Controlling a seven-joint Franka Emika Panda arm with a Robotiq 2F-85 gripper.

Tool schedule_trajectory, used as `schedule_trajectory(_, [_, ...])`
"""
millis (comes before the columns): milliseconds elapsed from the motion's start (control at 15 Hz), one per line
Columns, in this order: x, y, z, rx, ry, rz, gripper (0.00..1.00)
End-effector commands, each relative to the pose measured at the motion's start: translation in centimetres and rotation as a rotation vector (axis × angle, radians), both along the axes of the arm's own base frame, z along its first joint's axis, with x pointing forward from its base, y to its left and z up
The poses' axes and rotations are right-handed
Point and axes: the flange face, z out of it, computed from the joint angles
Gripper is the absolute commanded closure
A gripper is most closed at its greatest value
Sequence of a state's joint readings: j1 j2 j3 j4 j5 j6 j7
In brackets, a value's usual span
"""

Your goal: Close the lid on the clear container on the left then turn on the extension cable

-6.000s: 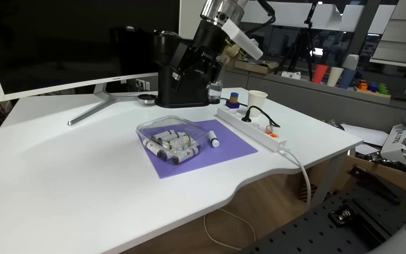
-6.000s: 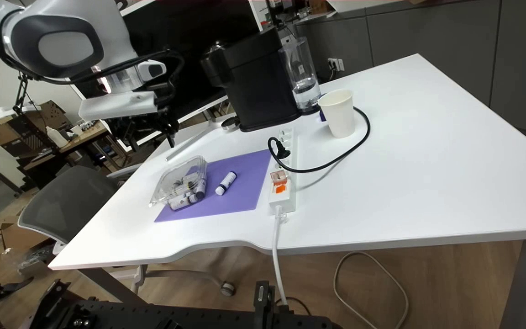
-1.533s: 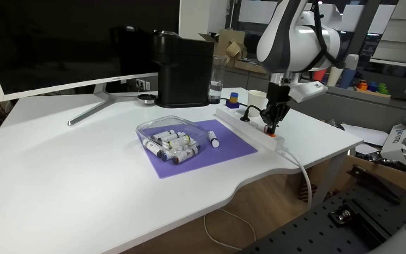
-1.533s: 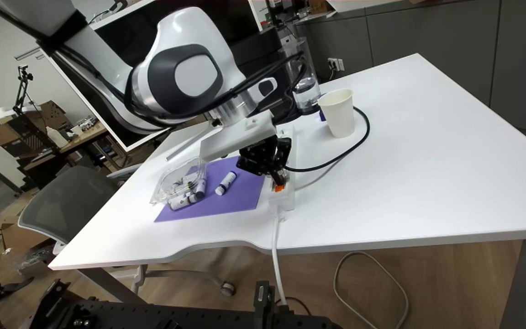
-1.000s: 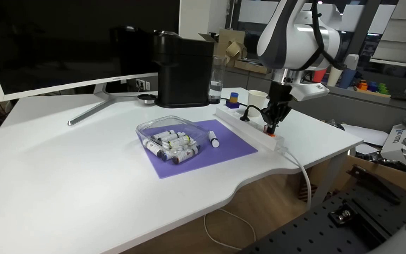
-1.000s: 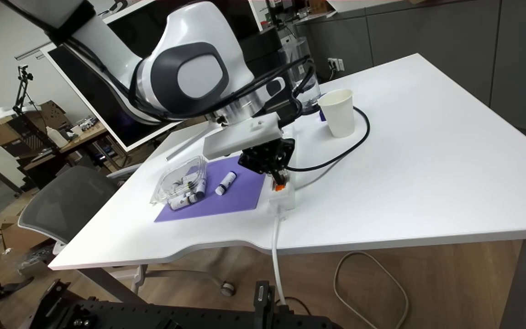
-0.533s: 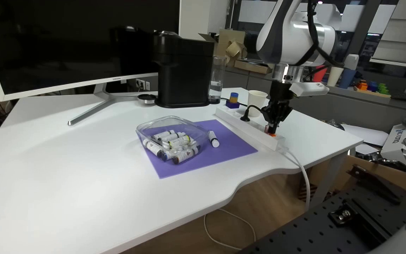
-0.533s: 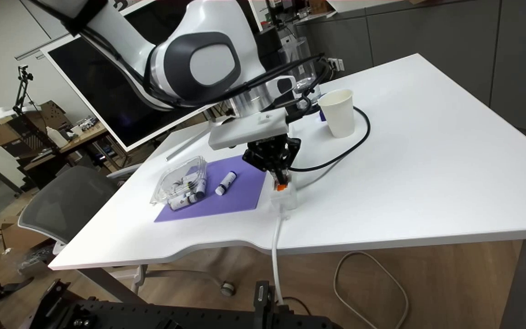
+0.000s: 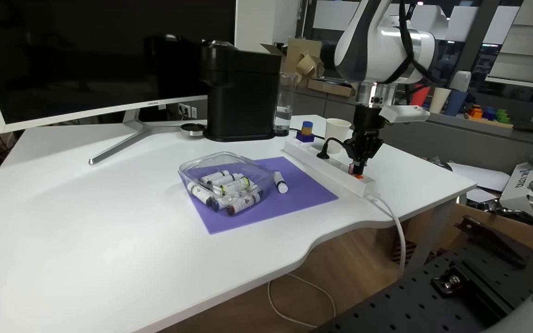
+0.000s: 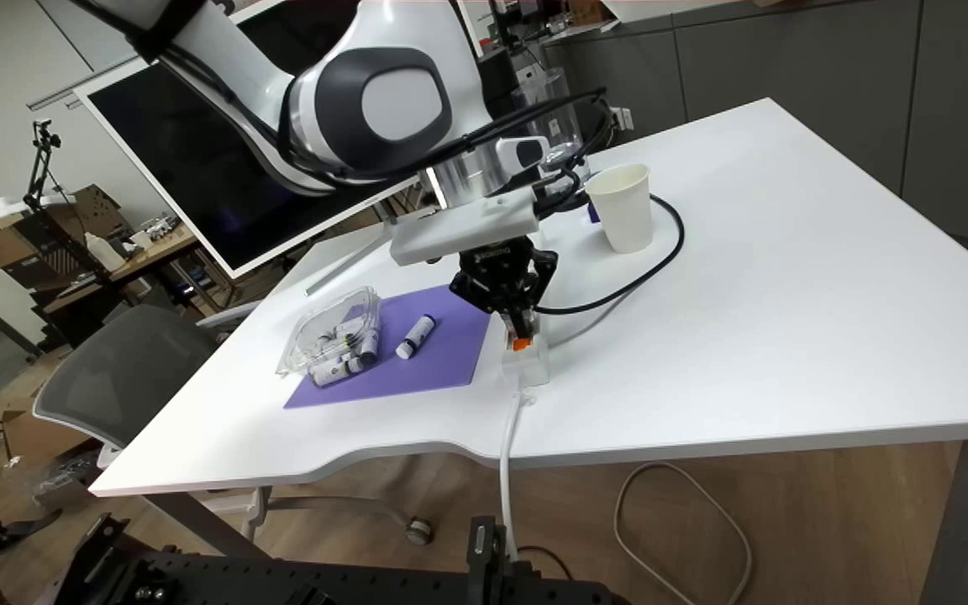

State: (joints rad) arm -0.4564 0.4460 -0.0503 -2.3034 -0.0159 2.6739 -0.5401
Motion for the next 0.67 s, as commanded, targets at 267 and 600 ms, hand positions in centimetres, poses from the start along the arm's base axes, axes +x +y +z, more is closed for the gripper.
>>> schedule_trajectory(267, [-0.8, 2.5, -1.1, -0.074, 0.01, 0.137, 1.0])
schedule_trajectory(600, [-1.6, 4.0, -0.5, -0.098, -0.004, 0.18, 1.0])
